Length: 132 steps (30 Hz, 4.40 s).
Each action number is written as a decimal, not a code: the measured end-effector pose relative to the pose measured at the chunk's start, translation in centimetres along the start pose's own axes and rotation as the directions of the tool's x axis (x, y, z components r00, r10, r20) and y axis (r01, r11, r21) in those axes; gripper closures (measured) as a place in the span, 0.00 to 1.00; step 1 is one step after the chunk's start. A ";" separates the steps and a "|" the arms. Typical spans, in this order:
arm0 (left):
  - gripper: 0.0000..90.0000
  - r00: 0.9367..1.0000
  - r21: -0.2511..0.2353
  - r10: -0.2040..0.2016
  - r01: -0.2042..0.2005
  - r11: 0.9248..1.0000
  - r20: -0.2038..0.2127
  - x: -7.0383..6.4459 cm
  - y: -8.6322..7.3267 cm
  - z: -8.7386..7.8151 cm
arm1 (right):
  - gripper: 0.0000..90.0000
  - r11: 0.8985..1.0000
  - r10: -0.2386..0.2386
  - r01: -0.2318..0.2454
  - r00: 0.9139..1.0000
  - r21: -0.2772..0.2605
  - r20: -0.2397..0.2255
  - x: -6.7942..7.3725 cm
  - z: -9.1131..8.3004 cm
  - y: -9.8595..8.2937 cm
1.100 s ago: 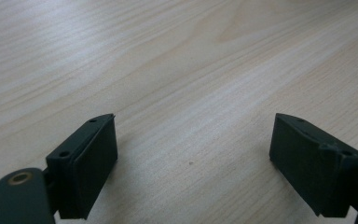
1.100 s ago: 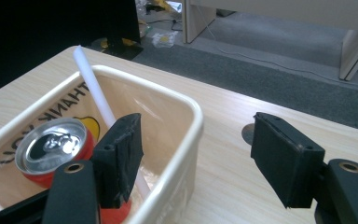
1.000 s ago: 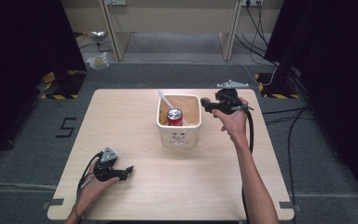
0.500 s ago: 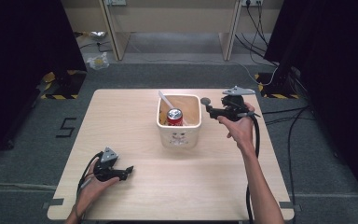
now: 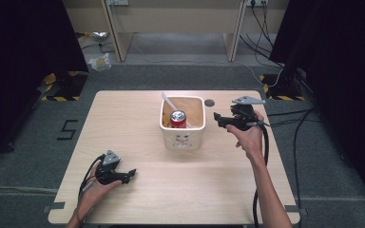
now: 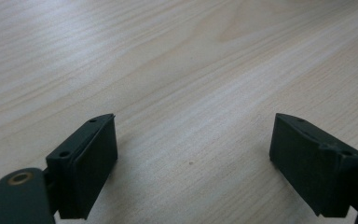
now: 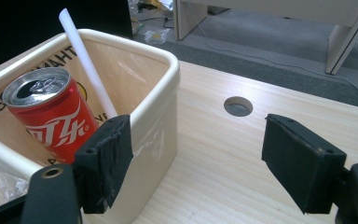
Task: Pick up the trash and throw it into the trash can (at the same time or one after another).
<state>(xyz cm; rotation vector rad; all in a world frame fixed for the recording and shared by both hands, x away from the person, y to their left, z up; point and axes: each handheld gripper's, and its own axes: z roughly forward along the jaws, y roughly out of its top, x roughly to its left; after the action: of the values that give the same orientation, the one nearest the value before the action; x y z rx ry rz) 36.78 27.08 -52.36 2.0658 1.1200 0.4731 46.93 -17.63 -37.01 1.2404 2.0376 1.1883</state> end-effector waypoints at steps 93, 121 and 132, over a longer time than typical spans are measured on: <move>0.16 1.000 0.000 0.000 0.000 1.000 0.001 0.0 0.0 0.0 | 0.25 0.995 -0.071 0.068 0.997 0.073 0.042 1.3 -0.9 -9.0; 0.16 1.000 0.000 0.001 -0.001 1.000 0.001 0.0 0.0 0.0 | 0.25 0.996 -0.028 0.027 1.000 0.090 0.009 1.8 -1.2 -12.5; 0.16 1.000 0.000 0.000 0.000 1.000 0.000 0.0 0.0 0.0 | 0.25 0.994 -0.029 0.028 1.000 0.108 0.005 2.0 -1.3 -13.5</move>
<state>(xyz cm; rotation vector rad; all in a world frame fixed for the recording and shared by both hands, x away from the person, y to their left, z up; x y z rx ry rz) 36.79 27.07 -52.37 2.0658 1.1191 0.4730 38.74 -19.33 -47.83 1.2589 2.1323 1.0724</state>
